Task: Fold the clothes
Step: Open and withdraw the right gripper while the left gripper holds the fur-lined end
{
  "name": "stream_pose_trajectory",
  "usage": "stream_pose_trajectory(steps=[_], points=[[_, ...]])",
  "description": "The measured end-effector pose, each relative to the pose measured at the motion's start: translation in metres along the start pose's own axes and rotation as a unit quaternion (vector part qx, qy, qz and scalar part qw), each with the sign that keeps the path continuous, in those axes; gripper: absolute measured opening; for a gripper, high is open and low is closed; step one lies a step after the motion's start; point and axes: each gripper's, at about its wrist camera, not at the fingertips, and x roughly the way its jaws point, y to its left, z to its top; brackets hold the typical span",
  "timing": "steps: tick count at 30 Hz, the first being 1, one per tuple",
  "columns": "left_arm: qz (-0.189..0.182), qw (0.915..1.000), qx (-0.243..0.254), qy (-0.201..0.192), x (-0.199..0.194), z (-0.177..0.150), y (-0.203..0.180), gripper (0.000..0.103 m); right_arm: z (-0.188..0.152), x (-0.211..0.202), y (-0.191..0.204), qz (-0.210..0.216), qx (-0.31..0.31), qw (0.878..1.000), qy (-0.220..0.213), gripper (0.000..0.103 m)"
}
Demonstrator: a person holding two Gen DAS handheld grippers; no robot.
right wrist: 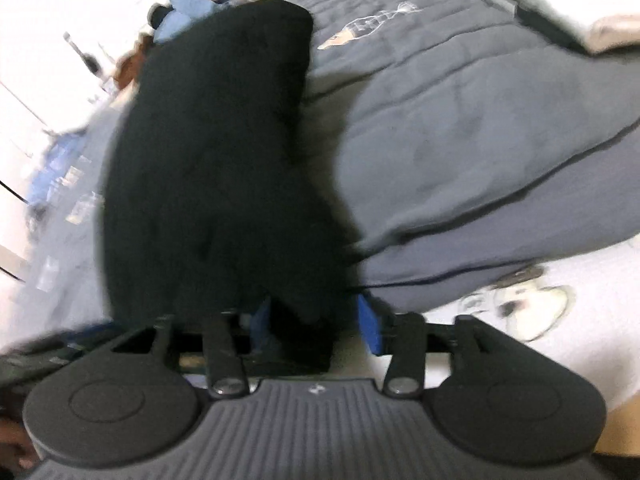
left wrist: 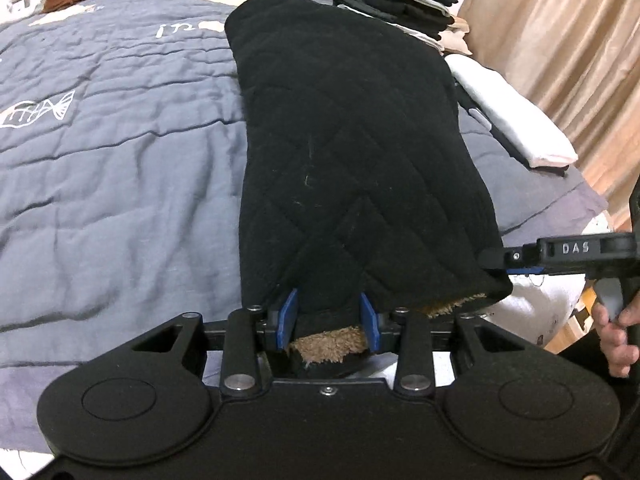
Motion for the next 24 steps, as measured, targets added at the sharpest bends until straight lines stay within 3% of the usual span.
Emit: stream_pose_trajectory(steps=[4, 8, 11, 14, 24], points=[[-0.01, 0.9995, -0.022, -0.023, -0.012, 0.003, 0.001, 0.036, 0.002, -0.019, -0.007, 0.021, 0.024, 0.999, -0.019, 0.048], [-0.033, 0.9962, -0.035, -0.072, -0.038, 0.007, 0.001, 0.037, 0.001, -0.043, -0.014, 0.035, 0.03, 0.997, -0.054, 0.048], [-0.04, 0.9943, -0.041, -0.09, -0.047, 0.009, 0.001, 0.039, 0.007, -0.06, -0.02, 0.072, 0.049, 0.993, -0.077, 0.048], [-0.034, 0.9951, -0.033, -0.086, -0.045, 0.01, -0.002, 0.039, 0.007, -0.063, -0.024, 0.12, 0.061, 0.989, -0.064, 0.048], [-0.036, 0.9957, -0.018, -0.084, -0.041, 0.01, -0.013, 0.044, -0.005, -0.033, 0.004, 0.052, -0.057, 0.997, 0.008, 0.048]])
